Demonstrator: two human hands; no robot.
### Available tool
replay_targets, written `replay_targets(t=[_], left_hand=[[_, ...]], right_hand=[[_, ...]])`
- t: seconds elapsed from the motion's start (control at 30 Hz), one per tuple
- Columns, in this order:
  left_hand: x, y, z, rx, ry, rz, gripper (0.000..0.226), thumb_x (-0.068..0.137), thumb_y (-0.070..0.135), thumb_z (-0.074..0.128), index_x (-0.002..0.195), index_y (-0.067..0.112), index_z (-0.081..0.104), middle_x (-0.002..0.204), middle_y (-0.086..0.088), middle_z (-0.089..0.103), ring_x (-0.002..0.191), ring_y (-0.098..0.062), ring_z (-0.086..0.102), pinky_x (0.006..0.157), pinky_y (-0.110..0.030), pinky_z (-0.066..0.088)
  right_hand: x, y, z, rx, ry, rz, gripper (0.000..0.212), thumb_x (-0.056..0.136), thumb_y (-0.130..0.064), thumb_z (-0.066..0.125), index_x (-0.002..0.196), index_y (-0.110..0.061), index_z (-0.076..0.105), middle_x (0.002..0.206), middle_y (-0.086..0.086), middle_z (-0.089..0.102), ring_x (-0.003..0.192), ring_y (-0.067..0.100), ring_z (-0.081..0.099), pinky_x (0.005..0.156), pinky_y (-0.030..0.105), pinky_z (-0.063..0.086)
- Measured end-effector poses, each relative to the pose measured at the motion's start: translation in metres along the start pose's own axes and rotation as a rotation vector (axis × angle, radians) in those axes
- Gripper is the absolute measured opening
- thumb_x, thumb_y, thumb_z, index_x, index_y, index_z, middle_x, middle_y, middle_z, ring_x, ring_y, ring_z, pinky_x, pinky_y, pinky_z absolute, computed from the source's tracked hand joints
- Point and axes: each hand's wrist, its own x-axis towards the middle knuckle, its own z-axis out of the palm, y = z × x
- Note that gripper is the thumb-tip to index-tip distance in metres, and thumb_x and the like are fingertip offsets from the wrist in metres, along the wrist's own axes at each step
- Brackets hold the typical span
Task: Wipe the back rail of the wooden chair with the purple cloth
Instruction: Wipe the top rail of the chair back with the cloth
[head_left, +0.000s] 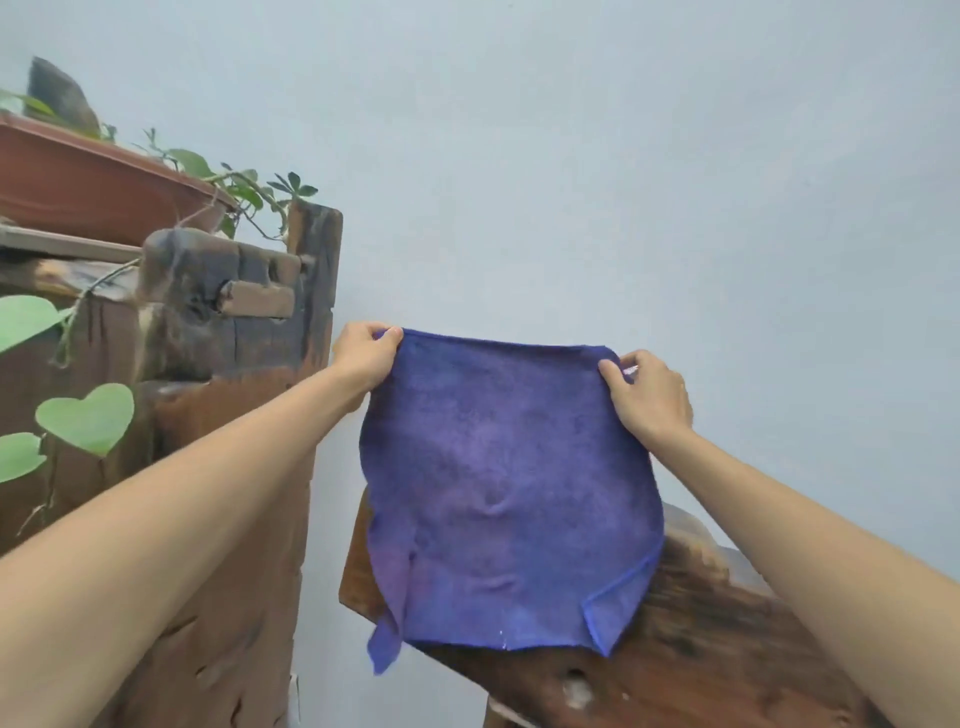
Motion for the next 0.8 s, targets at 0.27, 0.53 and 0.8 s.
replay_targets(t=[0.27,0.53,0.8], left_hand=[[0.004,-0.104,0.015,0.186,-0.217,-0.167,0.054,0.102,0.053,0.025,0.119,0.014,0.059,0.129,-0.012,0.063,0.113,-0.030,0.058,0.097,-0.042,0.042],[-0.059,-0.207,0.044,-0.513,-0.486,-0.648,0.058,0.104,0.060,0.029,0.101,0.037,0.082,0.113,-0.006,0.078,0.096,-0.016,0.077,0.078,-0.032,0.055],[-0.074,-0.219,0.054,-0.749,-0.461,-0.785,0.081,0.101,0.067,0.024,0.088,0.010,0.079,0.079,-0.016,0.078,0.061,-0.029,0.075,0.049,-0.030,0.058]], right_hand=[[-0.082,-0.080,0.134,-0.316,-0.381,-0.593,0.053,0.099,-0.067,0.026,0.149,-0.052,0.035,0.141,-0.007,0.058,0.129,0.023,0.055,0.090,0.041,0.046],[-0.129,-0.034,0.147,-0.512,0.181,-0.766,0.053,0.098,-0.062,0.053,0.148,-0.042,0.054,0.129,0.009,0.071,0.112,0.029,0.072,0.084,0.041,0.057],[-0.117,-0.044,0.129,-0.640,0.190,-0.405,0.060,0.093,-0.068,0.030,0.132,-0.044,0.068,0.107,0.002,0.078,0.076,0.028,0.075,0.055,0.032,0.046]])
